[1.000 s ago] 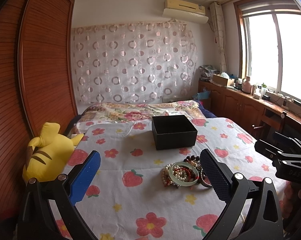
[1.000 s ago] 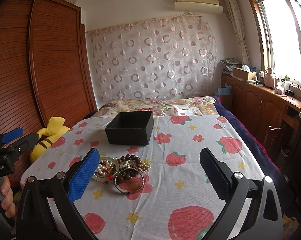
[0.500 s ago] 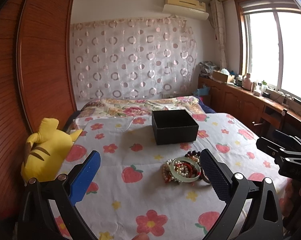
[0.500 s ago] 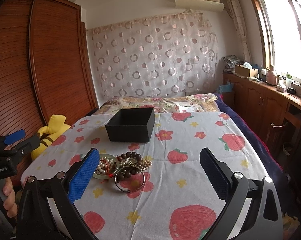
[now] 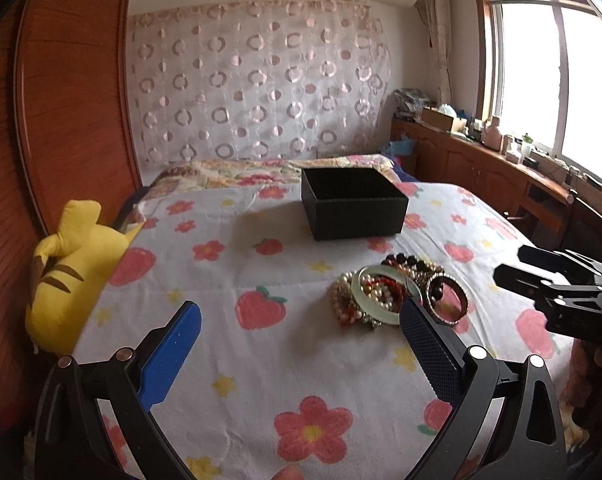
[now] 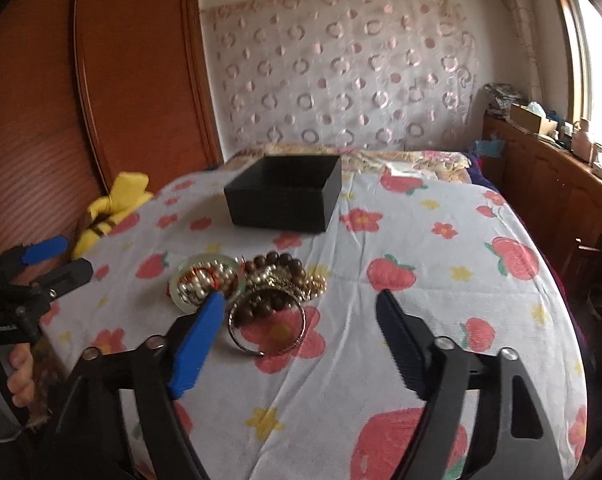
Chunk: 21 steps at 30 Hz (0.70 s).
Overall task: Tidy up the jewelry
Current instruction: 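Grasp the dark metal bangle with the right gripper and lift it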
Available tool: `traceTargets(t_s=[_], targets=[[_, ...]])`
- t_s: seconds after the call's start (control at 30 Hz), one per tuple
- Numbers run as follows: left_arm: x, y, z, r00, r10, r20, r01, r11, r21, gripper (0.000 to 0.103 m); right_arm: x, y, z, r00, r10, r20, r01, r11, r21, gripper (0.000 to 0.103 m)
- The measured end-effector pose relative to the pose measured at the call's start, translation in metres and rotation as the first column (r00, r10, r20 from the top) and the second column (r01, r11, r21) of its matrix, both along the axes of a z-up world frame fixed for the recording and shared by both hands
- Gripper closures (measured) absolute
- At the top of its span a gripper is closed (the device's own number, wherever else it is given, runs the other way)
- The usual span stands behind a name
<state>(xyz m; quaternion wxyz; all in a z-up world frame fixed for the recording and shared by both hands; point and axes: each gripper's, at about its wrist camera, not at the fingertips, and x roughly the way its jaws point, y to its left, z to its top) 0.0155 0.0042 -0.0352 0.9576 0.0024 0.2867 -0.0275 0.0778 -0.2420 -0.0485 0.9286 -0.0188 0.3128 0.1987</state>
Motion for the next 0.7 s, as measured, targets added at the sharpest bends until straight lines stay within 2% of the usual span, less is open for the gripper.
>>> traceTargets(t_s=[0.07, 0.1, 0.13, 0.33, 0.53, 0.6, 0.7], targets=[[0.003, 0.002, -0.006, 1.000, -0.008, -0.017, 0.008, 1.000, -0.006, 0.007, 0.007, 0.003, -0.006, 0.999, 0.029, -0.033, -0.029, 1.000, -0.008, 0.030], [0.005, 0.002, -0.008, 1.000, -0.012, -0.025, 0.012, 1.000, -0.008, 0.007, 0.011, 0.004, -0.009, 0.998, 0.044, -0.055, -0.044, 0.999, -0.006, 0.039], [0.006, 0.003, -0.011, 0.999, -0.016, -0.034, 0.015, 1.000, -0.010, 0.007, 0.017, 0.007, -0.013, 0.994, 0.064, -0.083, -0.065, 0.998, -0.011, 0.043], [0.013, 0.003, -0.024, 0.996, -0.040, -0.079, 0.038, 0.999, -0.018, 0.007, 0.041, 0.013, -0.032, 0.978, 0.098, -0.185, -0.110, 0.992, -0.058, 0.063], [0.018, 0.005, -0.035, 0.991, -0.058, -0.123, 0.054, 0.998, -0.036, 0.007, 0.049, 0.016, -0.040, 0.965, 0.110, -0.238, -0.132, 0.988, -0.078, 0.079], [0.020, 0.003, -0.037, 0.989, -0.067, -0.132, 0.063, 0.997, -0.037, 0.007, 0.052, 0.016, -0.044, 0.961, 0.110, -0.255, -0.137, 0.986, -0.092, 0.090], [0.021, 0.001, -0.039, 0.987, -0.079, -0.140, 0.074, 0.997, -0.035, 0.007, 0.051, 0.013, -0.045, 0.957, 0.122, -0.262, -0.148, 0.986, -0.082, 0.096]])
